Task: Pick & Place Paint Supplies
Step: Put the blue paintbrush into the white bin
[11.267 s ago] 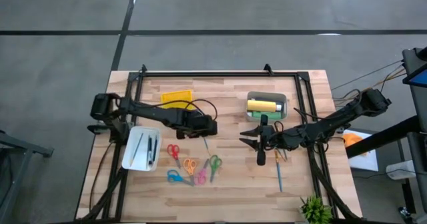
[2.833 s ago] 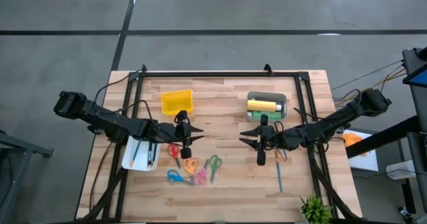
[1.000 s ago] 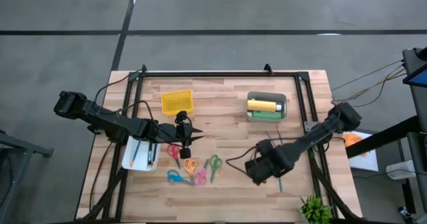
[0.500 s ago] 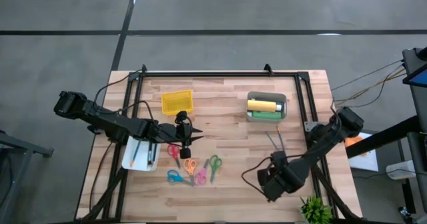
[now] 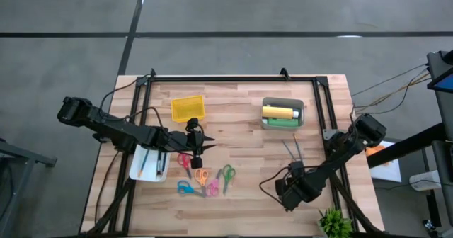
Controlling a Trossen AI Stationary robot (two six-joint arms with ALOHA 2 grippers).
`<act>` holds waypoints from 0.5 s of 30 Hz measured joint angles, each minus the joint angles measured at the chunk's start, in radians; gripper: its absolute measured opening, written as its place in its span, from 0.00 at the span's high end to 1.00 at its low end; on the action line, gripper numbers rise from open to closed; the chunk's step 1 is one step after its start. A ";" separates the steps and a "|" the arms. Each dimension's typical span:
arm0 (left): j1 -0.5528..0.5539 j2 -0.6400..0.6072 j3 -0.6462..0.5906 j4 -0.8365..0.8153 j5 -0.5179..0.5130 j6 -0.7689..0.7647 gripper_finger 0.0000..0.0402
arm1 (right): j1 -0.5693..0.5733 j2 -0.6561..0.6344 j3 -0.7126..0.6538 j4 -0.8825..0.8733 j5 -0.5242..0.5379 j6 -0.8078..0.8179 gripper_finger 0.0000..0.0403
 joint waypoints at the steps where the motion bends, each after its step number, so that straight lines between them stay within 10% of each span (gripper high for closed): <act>1: 0.000 0.000 0.000 0.000 0.000 0.000 0.76 | 0.000 0.000 -0.010 0.008 0.000 0.000 0.75; 15: 0.000 0.000 0.000 0.000 0.000 0.001 0.76 | 0.000 -0.006 -0.116 0.129 0.013 0.009 0.75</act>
